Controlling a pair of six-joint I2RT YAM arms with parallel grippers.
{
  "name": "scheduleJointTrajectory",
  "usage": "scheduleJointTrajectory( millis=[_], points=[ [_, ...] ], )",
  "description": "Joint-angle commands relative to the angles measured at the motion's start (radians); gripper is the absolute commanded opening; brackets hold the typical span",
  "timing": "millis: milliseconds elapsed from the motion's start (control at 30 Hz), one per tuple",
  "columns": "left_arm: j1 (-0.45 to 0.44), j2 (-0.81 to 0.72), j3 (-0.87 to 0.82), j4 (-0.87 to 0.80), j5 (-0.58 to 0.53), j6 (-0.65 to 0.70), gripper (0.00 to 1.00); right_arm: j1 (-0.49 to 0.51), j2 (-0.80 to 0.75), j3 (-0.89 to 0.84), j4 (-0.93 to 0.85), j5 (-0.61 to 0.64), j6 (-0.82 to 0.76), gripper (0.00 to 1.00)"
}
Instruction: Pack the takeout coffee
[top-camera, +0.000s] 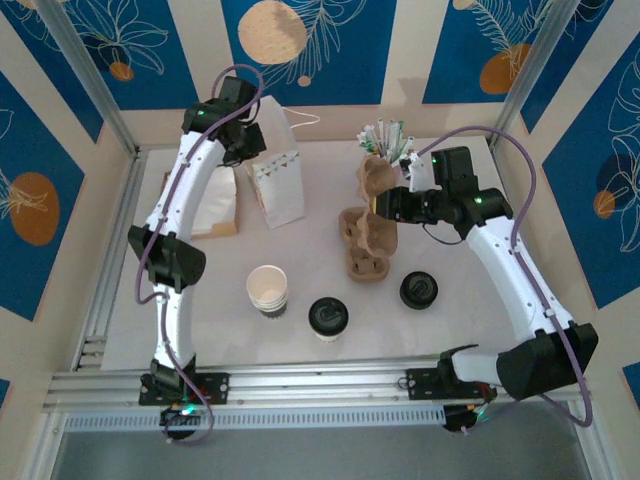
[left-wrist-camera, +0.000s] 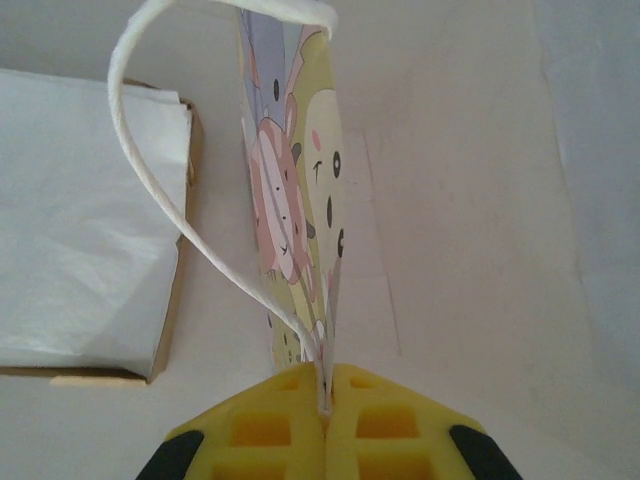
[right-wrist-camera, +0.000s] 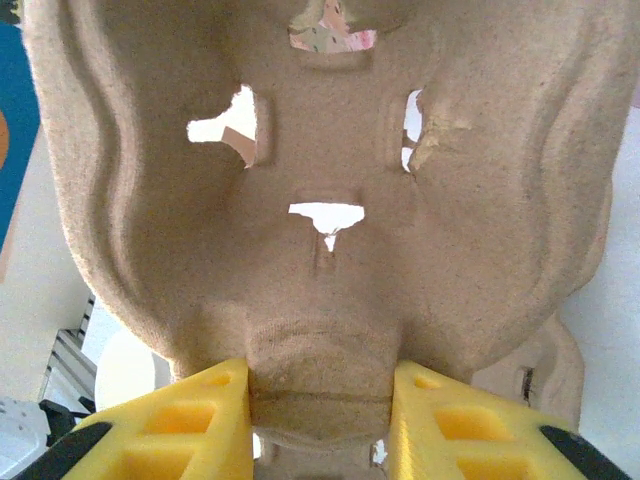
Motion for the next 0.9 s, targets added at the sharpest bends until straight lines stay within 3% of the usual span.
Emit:
scheduleJointTrajectory(
  millis=[0, 600, 867],
  points=[
    [-0.059, -0.109, -0.029, -0.057, 0.023, -0.001, 0.00, 0.013, -0.042, 0.040, -0.025, -0.041, 0.021, 0.34],
    [-0.323, -0.579, -0.778, 0.278, -0.009, -0.318, 0.00, 0.078, -0.154, 0.102, -0.062, -0.089, 0.121, 0.34],
    [-0.406, -0.607, -0.845, 0.340, -0.005, -0.358, 0.00, 0.093, -0.108, 0.176, -0.045, -0.127, 0.180, 0.34]
  ],
)
